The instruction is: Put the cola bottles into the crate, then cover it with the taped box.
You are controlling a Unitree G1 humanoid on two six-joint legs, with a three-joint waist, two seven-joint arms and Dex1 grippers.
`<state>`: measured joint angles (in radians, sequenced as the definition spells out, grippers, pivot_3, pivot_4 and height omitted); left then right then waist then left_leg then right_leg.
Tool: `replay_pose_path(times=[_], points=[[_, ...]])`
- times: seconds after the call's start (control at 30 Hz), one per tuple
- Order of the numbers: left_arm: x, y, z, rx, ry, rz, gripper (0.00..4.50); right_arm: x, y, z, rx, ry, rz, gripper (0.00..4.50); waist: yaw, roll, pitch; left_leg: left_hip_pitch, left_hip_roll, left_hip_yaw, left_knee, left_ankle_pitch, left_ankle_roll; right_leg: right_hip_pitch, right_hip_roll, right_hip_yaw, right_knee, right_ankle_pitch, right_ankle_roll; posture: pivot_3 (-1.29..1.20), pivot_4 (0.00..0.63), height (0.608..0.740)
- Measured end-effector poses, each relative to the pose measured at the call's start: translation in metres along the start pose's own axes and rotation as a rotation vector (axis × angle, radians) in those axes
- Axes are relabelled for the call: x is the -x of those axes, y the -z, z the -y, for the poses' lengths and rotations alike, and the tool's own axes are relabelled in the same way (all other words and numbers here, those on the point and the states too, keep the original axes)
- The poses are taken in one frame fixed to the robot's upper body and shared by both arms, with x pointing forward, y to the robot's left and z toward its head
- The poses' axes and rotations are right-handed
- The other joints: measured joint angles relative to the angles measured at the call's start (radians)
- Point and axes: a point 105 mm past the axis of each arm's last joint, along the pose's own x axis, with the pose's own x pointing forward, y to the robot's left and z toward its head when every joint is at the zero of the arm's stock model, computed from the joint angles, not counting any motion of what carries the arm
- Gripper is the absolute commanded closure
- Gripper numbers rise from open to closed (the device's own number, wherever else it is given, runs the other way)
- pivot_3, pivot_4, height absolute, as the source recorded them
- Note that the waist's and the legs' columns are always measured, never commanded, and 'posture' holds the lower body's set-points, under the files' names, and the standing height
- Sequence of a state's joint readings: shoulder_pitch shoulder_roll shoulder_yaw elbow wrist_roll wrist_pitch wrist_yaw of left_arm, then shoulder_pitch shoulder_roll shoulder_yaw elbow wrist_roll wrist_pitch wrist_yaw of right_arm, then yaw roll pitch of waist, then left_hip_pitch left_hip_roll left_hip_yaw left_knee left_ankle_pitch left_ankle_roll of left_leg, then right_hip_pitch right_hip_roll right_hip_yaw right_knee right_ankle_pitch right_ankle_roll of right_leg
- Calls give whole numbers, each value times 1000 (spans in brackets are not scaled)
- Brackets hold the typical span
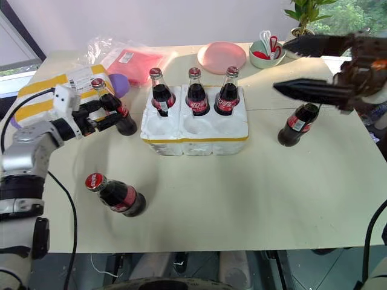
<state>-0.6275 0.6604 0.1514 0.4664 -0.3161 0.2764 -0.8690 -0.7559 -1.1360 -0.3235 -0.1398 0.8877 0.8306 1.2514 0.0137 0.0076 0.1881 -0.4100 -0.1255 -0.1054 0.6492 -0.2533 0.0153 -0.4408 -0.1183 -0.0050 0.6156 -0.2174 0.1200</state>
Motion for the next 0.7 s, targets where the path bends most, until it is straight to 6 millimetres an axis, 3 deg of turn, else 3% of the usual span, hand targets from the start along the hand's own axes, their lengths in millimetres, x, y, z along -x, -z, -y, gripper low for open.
replay_pose_path(times=[0.23, 0.3, 0.4, 0.7], points=[[-11, 12, 5, 24, 13, -14, 105, -5, 1, 0, -5, 4, 13, 0, -1, -1, 0, 0, 0, 0, 2, -1, 3, 0, 0, 0, 1, 2, 0, 0, 150, 740], [-13, 12, 5, 26, 12, -9, 619, -7, 0, -2, 2, 2, 10, 0, -1, -1, 0, 0, 0, 0, 2, -1, 3, 0, 1, 0, 1, 3, 0, 0, 150, 740], [-15, 10, 4, 27, 11, 0, 1742, -8, 1, -4, 5, -10, 7, 0, -1, -1, 0, 0, 0, 0, 3, -1, 3, 0, 1, 0, 2, 3, 0, 0, 150, 740], [-14, 8, 4, 76, 33, -7, 1705, -11, 8, -8, -1, -11, -15, 0, -2, -1, 0, 0, 0, 0, 4, -1, 3, 0, 1, 0, 4, 3, 0, 0, 150, 740]])
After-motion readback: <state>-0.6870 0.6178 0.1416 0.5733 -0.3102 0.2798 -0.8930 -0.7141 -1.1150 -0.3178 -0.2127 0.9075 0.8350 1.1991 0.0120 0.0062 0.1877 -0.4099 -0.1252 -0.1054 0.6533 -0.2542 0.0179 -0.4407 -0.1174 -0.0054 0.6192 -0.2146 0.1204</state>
